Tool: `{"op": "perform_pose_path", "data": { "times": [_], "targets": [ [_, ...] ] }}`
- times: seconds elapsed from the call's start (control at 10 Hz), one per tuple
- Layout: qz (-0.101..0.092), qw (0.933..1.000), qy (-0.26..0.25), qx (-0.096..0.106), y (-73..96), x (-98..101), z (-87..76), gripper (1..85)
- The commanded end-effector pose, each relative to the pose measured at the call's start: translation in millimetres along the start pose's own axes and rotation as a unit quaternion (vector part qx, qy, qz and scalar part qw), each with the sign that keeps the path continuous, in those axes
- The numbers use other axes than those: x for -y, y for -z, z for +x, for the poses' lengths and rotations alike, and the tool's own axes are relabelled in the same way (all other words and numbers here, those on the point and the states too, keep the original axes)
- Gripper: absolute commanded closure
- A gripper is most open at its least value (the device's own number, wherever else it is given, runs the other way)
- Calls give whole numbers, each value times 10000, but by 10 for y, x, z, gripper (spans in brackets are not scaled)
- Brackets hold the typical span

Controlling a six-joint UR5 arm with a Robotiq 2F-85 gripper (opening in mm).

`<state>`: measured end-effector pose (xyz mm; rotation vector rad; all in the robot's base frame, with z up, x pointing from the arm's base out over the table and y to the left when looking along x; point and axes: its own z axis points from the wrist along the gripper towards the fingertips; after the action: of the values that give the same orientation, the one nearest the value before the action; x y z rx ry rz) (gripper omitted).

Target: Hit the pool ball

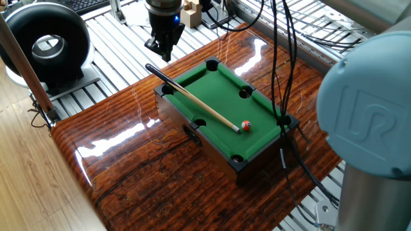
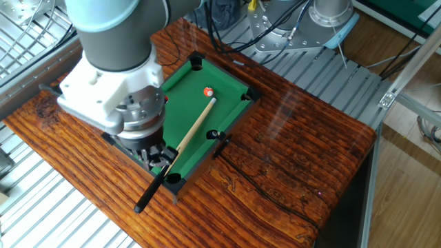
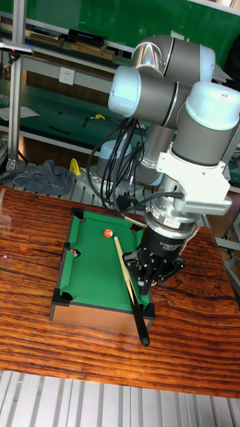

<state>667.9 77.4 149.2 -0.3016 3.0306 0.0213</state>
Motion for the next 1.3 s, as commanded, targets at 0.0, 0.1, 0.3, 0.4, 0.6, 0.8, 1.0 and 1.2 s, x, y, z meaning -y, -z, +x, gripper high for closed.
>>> {"op": "perform_pose_path", "data": {
  "times": [0.0, 0.1, 0.3, 0.4, 0.6, 0.8, 1.0, 1.2],
  "targets": [
    [-165, 9998, 51, 115, 4, -37, -176, 727],
    [-194, 9997, 48, 121, 11, -43, -222, 700],
    [-274, 9994, -9, 191, -62, -91, -293, 627],
    [-320, 9992, -23, 232, -97, -113, -320, 583],
    [-364, 9990, -67, 248, -128, -135, -335, 537],
    [-340, 9991, -101, 218, -152, -123, -324, 493],
    [-305, 9992, -135, 202, -204, -113, -316, 460],
    [-273, 9993, -140, 204, -242, -114, -309, 403]
  ]
}}
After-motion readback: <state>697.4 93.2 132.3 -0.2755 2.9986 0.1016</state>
